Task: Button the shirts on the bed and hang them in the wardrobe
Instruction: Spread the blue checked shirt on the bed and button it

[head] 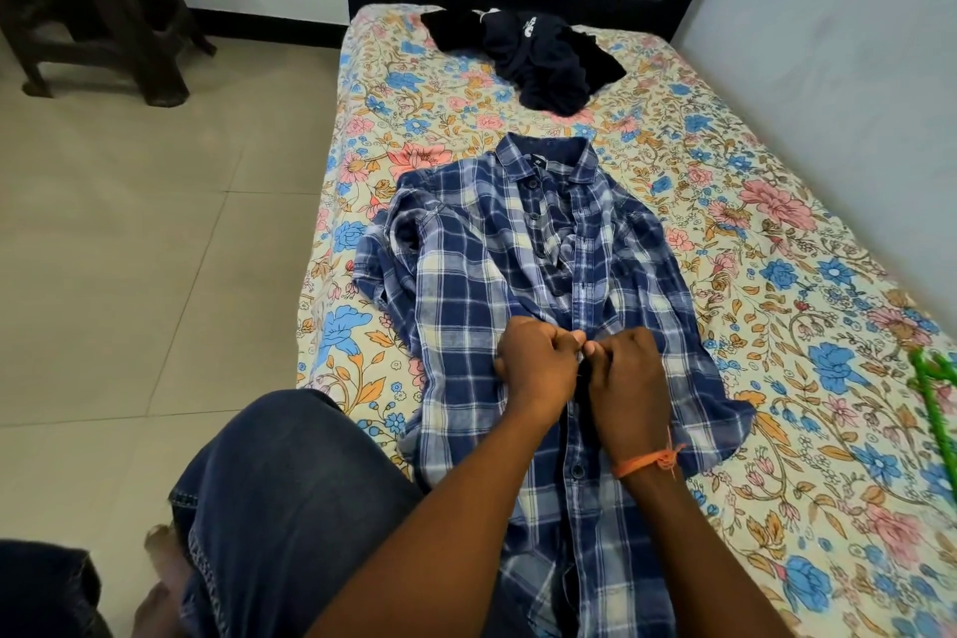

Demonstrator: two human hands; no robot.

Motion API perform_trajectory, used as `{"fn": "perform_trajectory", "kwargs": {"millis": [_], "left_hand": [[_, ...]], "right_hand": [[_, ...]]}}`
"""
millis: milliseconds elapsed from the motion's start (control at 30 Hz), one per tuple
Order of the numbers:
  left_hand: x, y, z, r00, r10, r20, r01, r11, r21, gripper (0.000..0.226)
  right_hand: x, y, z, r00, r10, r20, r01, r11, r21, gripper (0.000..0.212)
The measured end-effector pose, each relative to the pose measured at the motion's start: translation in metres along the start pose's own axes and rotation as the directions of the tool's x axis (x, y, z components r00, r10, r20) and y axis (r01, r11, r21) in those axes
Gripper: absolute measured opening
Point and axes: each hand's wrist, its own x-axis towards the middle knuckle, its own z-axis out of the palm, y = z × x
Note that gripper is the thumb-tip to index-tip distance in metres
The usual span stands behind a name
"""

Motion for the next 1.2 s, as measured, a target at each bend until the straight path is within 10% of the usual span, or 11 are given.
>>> {"fn": "perform_trajectory", "kwargs": {"millis": [133, 333, 533, 733, 933, 1200], "left_hand": [[-0.003, 0.001, 0.002, 0.999, 0.033, 0.009, -0.034, 0.990, 0.135, 0.048], [0.009, 0.004, -0.013, 0.940, -0.218, 0.263, 0.278, 0.936, -0.217, 0.029], [0.001, 0.005, -0.012, 0.972, 0.205, 0.114, -0.235, 0.869, 0.435, 0.027], [0.022, 0.015, -0.020, 0.861, 0.382, 0.336, -0.508, 0.689, 0.517, 0.033], [0.043, 0.014, -0.015, 0.987, 0.092, 0.130, -0.113, 0.981, 0.161, 0.021], [0.054, 0.010, -0.011, 0.997, 0.051, 0.064, -0.066, 0.964, 0.257, 0.014]], "right_hand": [[-0.001, 0.007, 0.006, 0.995, 0.092, 0.039, -0.098, 0.974, 0.205, 0.024], [0.007, 0.013, 0.005, 0.960, 0.236, 0.149, -0.276, 0.882, 0.382, 0.016], [0.047, -0.004, -0.006, 0.983, 0.128, -0.130, -0.084, 0.950, 0.299, 0.002], [0.083, -0.003, 0.018, 0.987, 0.062, 0.149, -0.081, 0.989, 0.120, 0.013], [0.075, 0.007, 0.020, 0.965, 0.251, 0.072, -0.260, 0.943, 0.209, 0.027], [0.070, 0.008, 0.023, 0.954, 0.292, 0.069, -0.299, 0.944, 0.139, 0.013]]}}
